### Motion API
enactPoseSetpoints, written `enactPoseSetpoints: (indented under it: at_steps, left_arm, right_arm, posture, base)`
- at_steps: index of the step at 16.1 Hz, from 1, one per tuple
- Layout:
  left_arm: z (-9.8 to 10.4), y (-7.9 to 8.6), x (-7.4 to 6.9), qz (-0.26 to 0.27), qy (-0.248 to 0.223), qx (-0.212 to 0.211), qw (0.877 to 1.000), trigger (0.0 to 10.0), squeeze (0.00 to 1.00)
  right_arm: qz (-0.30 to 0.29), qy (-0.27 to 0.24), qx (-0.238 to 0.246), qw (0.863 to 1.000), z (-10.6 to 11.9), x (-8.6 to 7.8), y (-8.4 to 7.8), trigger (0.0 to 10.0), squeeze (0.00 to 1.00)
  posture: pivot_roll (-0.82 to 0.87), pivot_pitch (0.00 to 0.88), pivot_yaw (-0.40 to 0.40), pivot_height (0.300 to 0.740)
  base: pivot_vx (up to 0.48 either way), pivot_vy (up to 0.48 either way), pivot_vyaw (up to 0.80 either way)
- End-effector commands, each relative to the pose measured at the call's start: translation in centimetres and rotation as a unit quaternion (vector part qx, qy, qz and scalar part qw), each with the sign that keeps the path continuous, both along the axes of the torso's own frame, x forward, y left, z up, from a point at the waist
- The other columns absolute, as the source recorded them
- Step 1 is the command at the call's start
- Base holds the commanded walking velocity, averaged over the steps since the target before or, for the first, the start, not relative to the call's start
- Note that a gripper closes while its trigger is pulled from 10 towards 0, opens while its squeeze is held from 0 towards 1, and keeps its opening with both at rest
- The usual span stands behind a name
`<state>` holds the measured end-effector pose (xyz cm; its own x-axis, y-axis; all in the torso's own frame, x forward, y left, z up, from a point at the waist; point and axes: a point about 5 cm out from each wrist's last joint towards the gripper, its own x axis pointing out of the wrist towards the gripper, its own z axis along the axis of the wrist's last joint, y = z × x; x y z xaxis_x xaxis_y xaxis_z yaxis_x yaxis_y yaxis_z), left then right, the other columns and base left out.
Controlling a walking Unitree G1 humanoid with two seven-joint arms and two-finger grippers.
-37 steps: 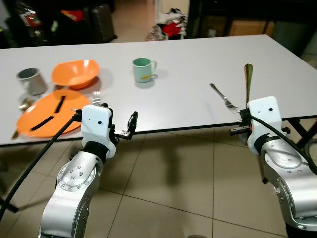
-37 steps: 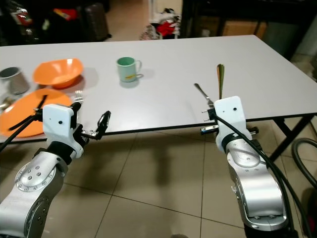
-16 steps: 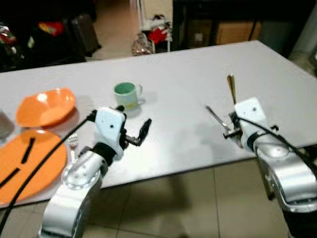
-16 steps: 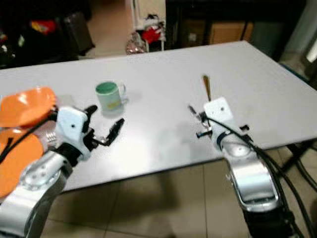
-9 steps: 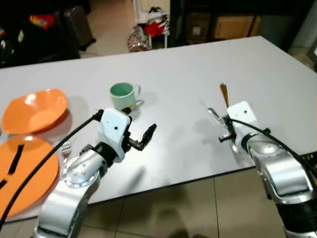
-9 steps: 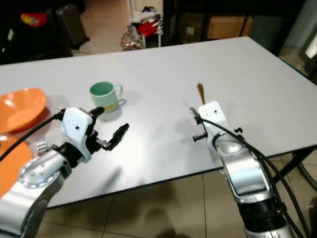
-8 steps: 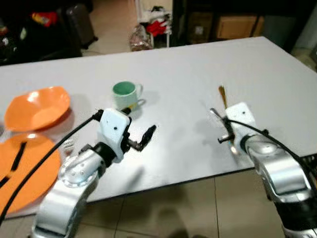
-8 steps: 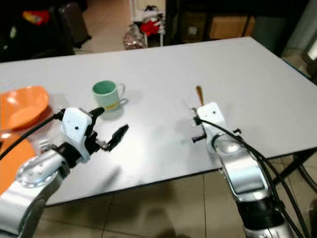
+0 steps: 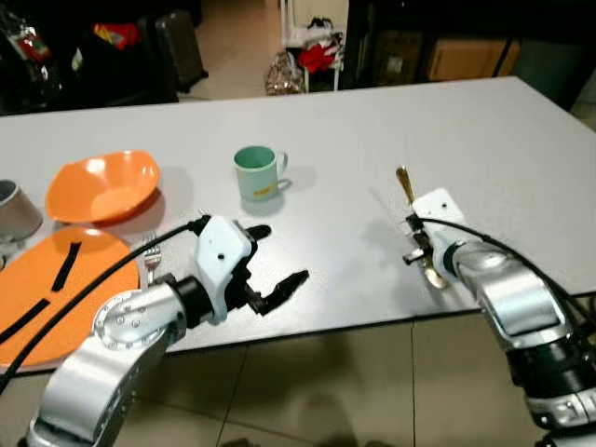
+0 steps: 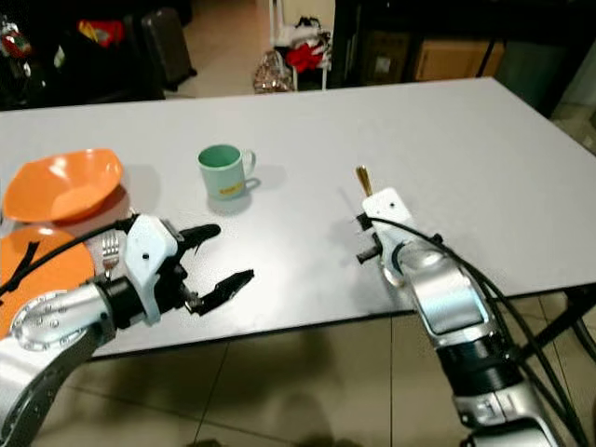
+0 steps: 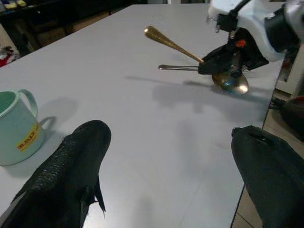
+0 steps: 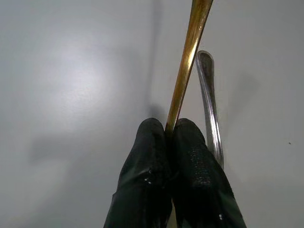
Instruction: Setting the table
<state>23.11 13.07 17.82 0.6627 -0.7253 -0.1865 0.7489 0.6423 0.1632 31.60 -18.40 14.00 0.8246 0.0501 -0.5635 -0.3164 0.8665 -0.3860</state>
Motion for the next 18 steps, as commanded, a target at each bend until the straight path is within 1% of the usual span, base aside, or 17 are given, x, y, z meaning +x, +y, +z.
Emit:
enactPoseSetpoints:
  at_steps: [1, 3, 6, 9, 11, 18]
  left_arm:
    - [0.4, -0.3, -0.3, -0.023, 0.0, 0.002, 1.0, 10.0, 0.02]
    - [0.3, -0.4, -0.5, -0.044, 0.013, 0.005, 0.999, 10.0, 0.02]
    - [0.1, -0.6, -1.1, -0.07, 0.032, 0.011, 0.997, 10.0, 0.02]
    - [0.1, -0.6, -1.1, -0.074, 0.035, 0.013, 0.997, 10.0, 0.02]
    - [0.1, -0.7, -1.0, -0.075, 0.036, 0.013, 0.996, 10.0, 0.02]
    - [-0.1, -0.8, -1.2, -0.082, 0.039, 0.013, 0.996, 10.0, 0.02]
  right_arm:
    - [0.008, 0.017, -0.009, 1.0, -0.2, 0.1, -0.2, 10.0, 0.0]
    - [0.016, 0.034, -0.018, 0.999, -0.6, 0.1, -0.4, 10.0, 0.0]
    - [0.0, 0.043, -0.016, 0.999, -0.8, 0.3, -0.7, 10.0, 0.0]
    - [-0.001, 0.053, -0.023, 0.998, -1.0, 0.0, -1.1, 10.0, 0.0]
    - [-0.002, 0.067, -0.033, 0.997, -1.6, -0.3, -1.4, 10.0, 0.0]
    - [-0.013, 0.075, -0.022, 0.997, -1.9, -0.1, -1.5, 10.0, 0.0]
  posture:
    - [-0.05, 0.085, 0.045, 0.74]
    - [-0.05, 0.089, 0.056, 0.74]
    - [-0.04, 0.091, 0.072, 0.74]
    - [-0.04, 0.089, 0.075, 0.74]
    - [-0.04, 0.086, 0.071, 0.74]
    - [-0.05, 0.074, 0.066, 0.74]
  base:
    - [0.0, 0.0, 0.0]
    - [0.0, 0.0, 0.0]
    - [0.0, 0.0, 0.0]
    - [0.0, 0.0, 0.0]
    - [0.0, 0.0, 0.0]
    - [0.0, 0.0, 0.0]
